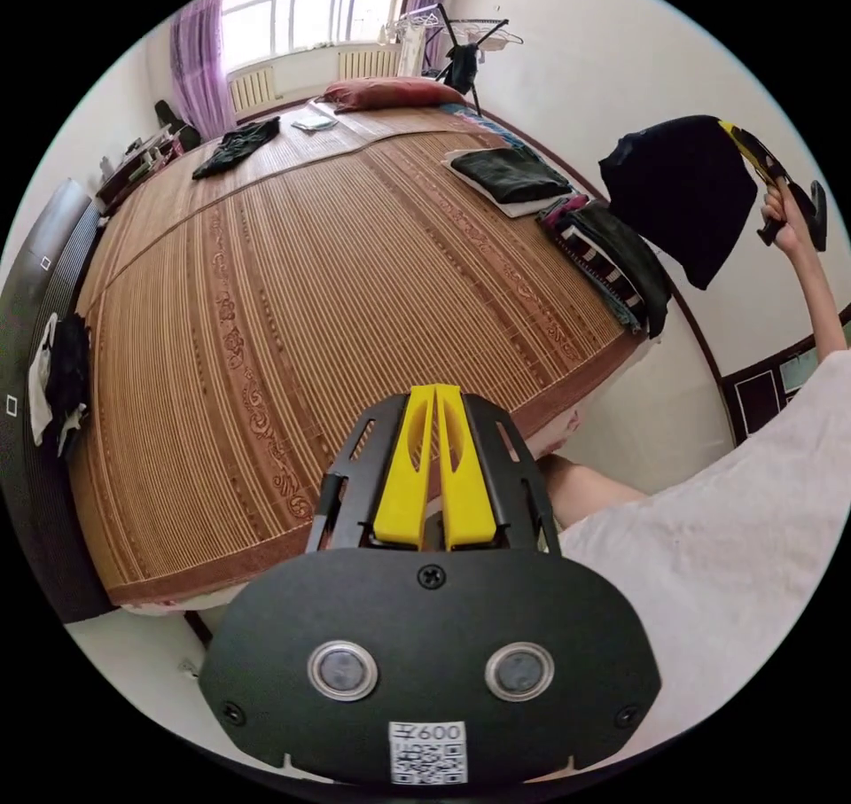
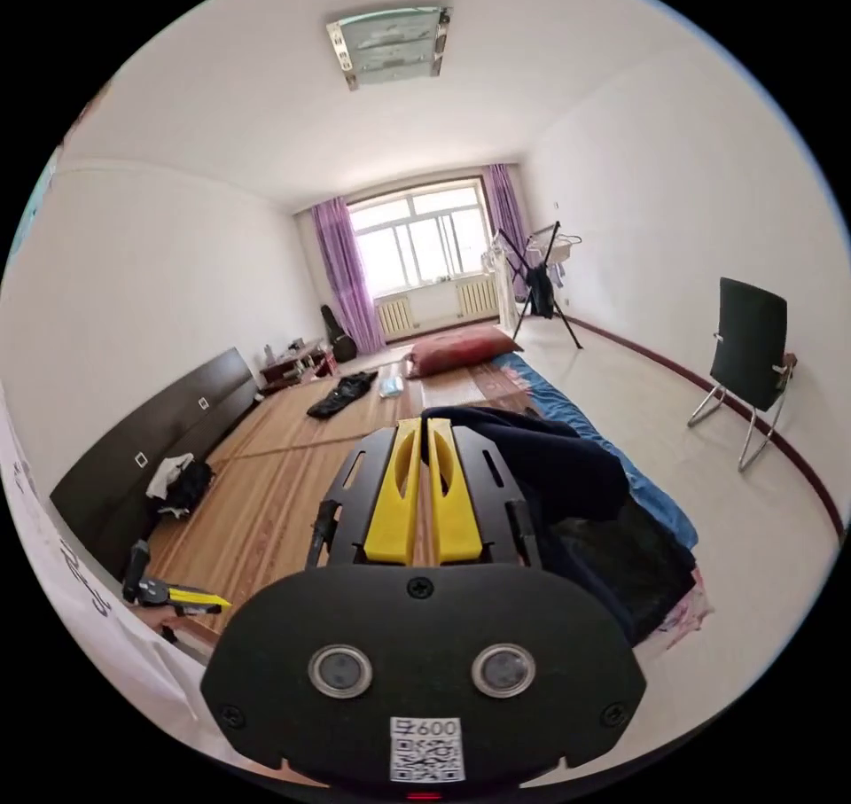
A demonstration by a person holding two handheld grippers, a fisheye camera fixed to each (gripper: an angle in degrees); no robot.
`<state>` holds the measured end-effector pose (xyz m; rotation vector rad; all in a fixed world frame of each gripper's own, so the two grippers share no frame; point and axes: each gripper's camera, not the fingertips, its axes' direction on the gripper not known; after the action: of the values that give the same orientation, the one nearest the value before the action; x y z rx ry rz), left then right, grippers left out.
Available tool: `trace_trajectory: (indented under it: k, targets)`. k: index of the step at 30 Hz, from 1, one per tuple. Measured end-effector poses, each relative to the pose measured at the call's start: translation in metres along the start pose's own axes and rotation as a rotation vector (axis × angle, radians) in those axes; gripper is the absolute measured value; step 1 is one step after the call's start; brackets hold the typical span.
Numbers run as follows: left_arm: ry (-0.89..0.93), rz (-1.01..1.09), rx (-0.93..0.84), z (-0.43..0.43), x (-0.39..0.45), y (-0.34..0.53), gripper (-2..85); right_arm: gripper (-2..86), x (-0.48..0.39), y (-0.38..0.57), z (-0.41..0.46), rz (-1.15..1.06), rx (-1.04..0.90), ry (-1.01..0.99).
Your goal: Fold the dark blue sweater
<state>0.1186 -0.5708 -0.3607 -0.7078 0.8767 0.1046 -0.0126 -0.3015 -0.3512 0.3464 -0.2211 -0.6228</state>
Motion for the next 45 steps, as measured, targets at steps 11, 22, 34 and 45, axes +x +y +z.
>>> trace_trajectory:
  k: [11, 22, 34, 45]
  targets:
    - [-0.41, -0.597, -0.003, -0.001, -0.266, 0.176, 1.0, -0.9, -0.231, 0.285, 0.223, -0.575, -1.028, -0.395]
    - [0.252, -0.144, 0.09, 0.245, -0.231, 0.087, 7.9, -0.9, -0.098, 0.448, 0.267, -0.023, -0.544, -0.5]
    - [0.32, 0.183, 0.445, 0.334, -0.317, 0.084, 3.6, -0.9, -0.105, 0.497, 0.26, 0.03, -0.431, -0.656]
    - [-0.009, -0.495, 0.617, 0.224, -0.493, 0.339, 0.7, -0.9, -0.165, 0.51, 0.255, 0.008, -0.451, -0.564]
